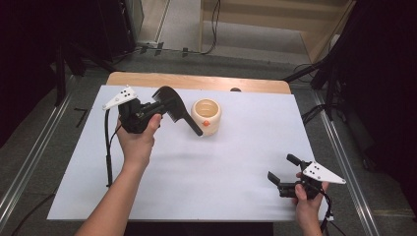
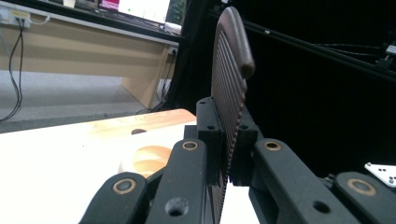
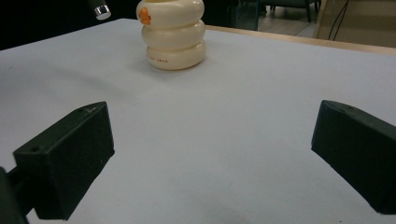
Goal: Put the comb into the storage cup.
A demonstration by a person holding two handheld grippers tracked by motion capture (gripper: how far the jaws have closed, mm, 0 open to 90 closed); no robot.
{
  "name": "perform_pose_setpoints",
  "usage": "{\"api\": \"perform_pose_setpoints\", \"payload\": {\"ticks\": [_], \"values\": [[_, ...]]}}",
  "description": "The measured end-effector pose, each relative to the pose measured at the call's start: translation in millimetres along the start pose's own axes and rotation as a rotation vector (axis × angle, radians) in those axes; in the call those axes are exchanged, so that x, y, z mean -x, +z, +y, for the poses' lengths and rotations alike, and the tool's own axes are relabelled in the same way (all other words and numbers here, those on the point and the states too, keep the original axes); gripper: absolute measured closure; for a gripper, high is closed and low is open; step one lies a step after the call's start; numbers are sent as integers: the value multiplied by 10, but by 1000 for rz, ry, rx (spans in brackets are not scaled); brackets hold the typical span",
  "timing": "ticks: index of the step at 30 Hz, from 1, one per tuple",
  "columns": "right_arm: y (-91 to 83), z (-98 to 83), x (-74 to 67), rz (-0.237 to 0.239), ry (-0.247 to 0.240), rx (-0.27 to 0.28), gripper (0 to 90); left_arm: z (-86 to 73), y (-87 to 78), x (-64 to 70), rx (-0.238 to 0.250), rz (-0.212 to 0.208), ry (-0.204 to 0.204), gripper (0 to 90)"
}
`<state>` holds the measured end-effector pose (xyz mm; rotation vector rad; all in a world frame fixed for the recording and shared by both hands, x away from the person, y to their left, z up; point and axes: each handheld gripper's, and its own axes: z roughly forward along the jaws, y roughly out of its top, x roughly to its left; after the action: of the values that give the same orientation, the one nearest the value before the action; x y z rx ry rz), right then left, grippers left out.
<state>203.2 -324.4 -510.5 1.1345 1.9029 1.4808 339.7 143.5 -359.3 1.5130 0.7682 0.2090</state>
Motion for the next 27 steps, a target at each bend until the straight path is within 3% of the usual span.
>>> {"api": "perform_pose_setpoints", "payload": {"ticks": [27], "values": [[49, -25, -13, -9, -13, -19, 0, 220, 109, -124, 72, 9, 28, 866]]}}
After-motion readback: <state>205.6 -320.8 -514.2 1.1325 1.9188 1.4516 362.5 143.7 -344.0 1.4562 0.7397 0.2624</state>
